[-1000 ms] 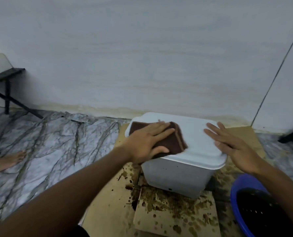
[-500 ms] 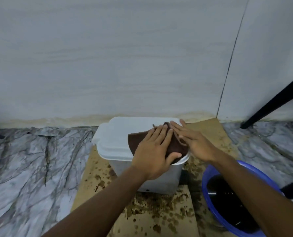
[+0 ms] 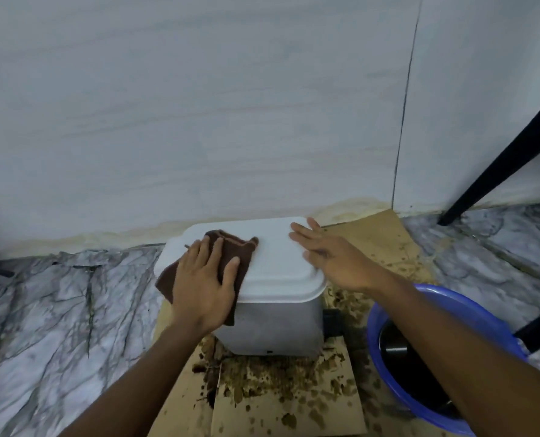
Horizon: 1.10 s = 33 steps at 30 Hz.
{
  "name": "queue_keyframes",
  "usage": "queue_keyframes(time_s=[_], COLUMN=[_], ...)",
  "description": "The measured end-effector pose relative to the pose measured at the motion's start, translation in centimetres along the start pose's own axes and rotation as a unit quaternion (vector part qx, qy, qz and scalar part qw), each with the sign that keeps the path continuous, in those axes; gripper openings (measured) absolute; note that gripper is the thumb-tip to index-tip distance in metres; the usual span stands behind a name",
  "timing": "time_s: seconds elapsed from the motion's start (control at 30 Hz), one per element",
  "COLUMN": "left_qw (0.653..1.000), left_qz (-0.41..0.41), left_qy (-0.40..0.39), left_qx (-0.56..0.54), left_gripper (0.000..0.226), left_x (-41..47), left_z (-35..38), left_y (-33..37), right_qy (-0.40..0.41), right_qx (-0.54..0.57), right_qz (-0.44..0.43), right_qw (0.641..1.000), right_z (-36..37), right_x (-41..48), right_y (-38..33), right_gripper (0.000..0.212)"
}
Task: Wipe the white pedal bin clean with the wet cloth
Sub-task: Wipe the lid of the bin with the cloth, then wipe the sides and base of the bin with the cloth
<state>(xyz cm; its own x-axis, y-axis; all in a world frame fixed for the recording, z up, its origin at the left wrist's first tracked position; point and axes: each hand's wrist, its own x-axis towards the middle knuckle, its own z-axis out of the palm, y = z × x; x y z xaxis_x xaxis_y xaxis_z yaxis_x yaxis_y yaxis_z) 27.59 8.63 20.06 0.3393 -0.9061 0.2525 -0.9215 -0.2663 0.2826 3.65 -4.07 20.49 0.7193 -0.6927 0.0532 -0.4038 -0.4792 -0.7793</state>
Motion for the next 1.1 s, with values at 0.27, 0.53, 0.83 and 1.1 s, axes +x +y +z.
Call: queue_keyframes(time_s=[0.27,0.53,0.83,1.1], left_qw=[0.993,0.996,0.995,0.986], left_qz=[0.015,0.018,0.086,0.093], left_qy=[-0.12,-0.087,0.047,0.141], left_qx=[0.015,0.011,0.009,-0.001], left_gripper=[0.07,0.067,0.065,0.055], left_x=[5.4,3.8,6.4,10.7], left_z=[-1.2,-2.0,0.3,4.0], left_y=[-0.5,-2.1,-1.7,-1.8], right_qy=[0.006,0.013,0.0,0.009], right_qx=[-0.179,-0.354,-0.207,-0.206], right_qz=[-0.034,-0.105,-0.048,0.015], right_qw=[0.983,0.929,0.977,0.978], right_z=[0.9,4.1,-0.7,-2.9], right_x=[-0.7,-1.5,4.0,9.1], right_y=[-1.9,-2.2,-0.1,1.3], right_gripper=[0.053,0.104,0.099,0.086])
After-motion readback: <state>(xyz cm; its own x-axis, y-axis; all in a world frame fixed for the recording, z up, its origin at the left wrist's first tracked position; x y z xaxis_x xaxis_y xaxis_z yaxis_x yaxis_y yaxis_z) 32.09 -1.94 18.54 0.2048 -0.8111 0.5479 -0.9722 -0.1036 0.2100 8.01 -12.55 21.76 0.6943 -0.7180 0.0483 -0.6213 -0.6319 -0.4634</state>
